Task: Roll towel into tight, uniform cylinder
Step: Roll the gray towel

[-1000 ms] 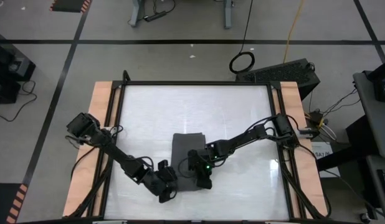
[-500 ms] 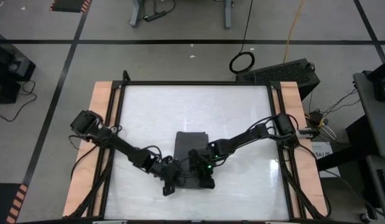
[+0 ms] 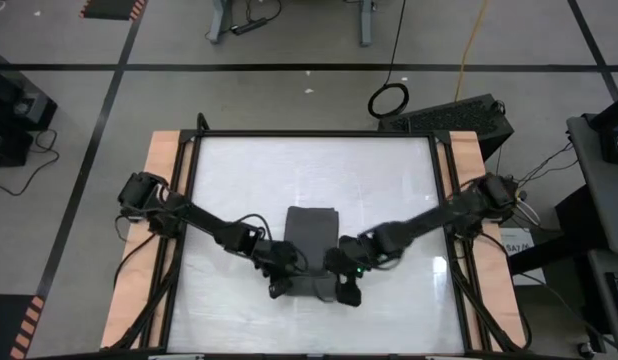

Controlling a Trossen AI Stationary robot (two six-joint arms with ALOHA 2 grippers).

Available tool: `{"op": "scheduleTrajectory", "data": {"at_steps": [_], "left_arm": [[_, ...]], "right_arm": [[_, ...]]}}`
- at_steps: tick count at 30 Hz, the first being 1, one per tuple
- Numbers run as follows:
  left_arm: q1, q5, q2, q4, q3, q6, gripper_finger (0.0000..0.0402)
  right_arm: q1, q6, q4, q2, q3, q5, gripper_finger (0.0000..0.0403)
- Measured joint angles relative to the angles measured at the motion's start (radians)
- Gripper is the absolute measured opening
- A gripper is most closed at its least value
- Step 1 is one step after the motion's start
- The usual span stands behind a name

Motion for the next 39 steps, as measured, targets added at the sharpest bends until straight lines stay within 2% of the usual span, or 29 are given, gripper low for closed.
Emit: {"op": "scheduleTrajectory", "data": {"at_steps": [2,5,13,21,27,32,35,39], "left_arm": [[0.017,0.045,0.000,-0.004,0.000,-0.018,0.0025],[0.040,0.095,0.000,-0.003,0.000,-0.046,0.0025],[0.098,0.196,0.000,-0.009,0.000,-0.044,0.0025],[0.131,0.207,0.000,-0.048,0.000,-0.045,0.0026],[0.132,0.226,0.000,-0.050,0.000,-0.071,0.0028],[0.132,0.265,0.000,-0.052,0.000,-0.072,0.0029],[0.132,0.277,0.000,-0.051,-0.001,-0.072,0.0029],[0.132,0.270,0.000,-0.052,-0.001,-0.071,0.0029]], "right_arm": [[0.061,0.055,0.022,-0.015,0.001,0.144,0.0297],[0.145,0.119,0.050,-0.008,0.001,0.286,0.0297],[0.246,0.122,0.071,0.059,0.000,0.422,0.0299],[0.256,0.001,0.110,0.080,0.000,0.538,0.0313],[0.203,-0.134,0.124,0.087,-0.006,0.547,0.0317],[0.149,-0.134,0.176,0.093,-0.046,0.503,0.0310],[0.124,-0.114,0.218,0.093,-0.073,0.431,0.0288],[0.101,-0.102,0.246,0.092,-0.089,0.373,0.0231]]}}
